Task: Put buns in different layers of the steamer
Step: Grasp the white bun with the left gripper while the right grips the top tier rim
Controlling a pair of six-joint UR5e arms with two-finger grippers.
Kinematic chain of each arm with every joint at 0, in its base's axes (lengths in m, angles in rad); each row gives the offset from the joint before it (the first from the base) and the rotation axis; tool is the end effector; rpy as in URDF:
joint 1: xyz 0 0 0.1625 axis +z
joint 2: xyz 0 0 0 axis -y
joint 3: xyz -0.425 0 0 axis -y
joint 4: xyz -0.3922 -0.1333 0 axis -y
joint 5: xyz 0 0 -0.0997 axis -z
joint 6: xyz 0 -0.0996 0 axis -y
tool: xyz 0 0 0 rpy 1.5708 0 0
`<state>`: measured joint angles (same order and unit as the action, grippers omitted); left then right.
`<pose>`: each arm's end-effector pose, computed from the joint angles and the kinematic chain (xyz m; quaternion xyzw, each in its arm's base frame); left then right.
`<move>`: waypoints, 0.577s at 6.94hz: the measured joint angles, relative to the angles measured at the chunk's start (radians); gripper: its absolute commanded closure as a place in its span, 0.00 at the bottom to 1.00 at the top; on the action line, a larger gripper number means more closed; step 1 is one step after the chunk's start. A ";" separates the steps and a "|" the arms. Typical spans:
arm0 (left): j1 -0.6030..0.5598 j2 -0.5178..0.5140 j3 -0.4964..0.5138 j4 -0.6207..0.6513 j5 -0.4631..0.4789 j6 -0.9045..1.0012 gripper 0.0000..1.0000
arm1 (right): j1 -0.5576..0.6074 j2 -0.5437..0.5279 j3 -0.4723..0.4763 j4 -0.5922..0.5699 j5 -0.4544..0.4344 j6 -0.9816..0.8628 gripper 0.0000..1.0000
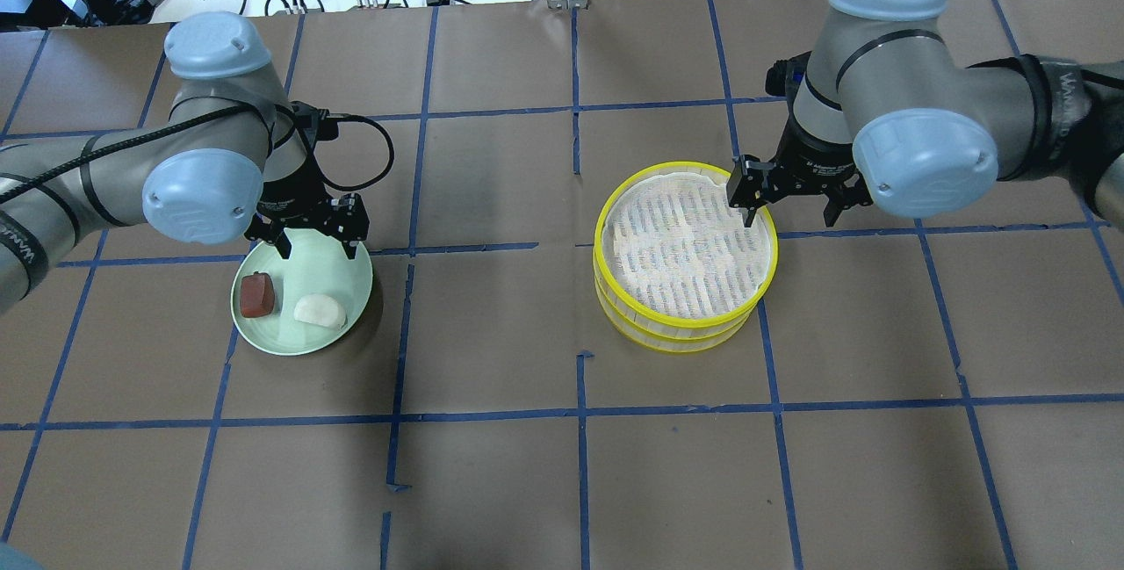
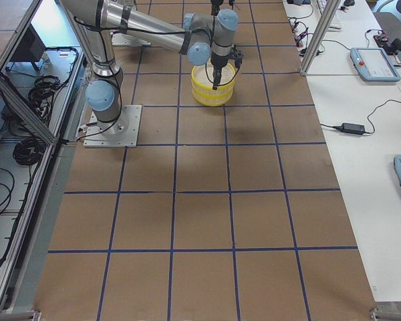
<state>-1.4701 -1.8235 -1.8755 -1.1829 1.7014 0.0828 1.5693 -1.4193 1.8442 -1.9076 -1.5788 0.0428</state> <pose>-0.0674 -0.5302 0.2524 -0.0034 0.9943 0.0901 0.0570 0.1317 -0.5122 0.3130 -0.0219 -0.9988 -0.0439 0.0049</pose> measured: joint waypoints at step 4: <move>0.067 -0.037 -0.123 0.075 0.022 0.009 0.17 | 0.009 0.026 0.053 -0.073 -0.001 0.002 0.38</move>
<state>-1.4027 -1.8606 -1.9980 -1.1076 1.7237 0.0914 1.5784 -1.3932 1.8968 -1.9807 -1.5799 0.0445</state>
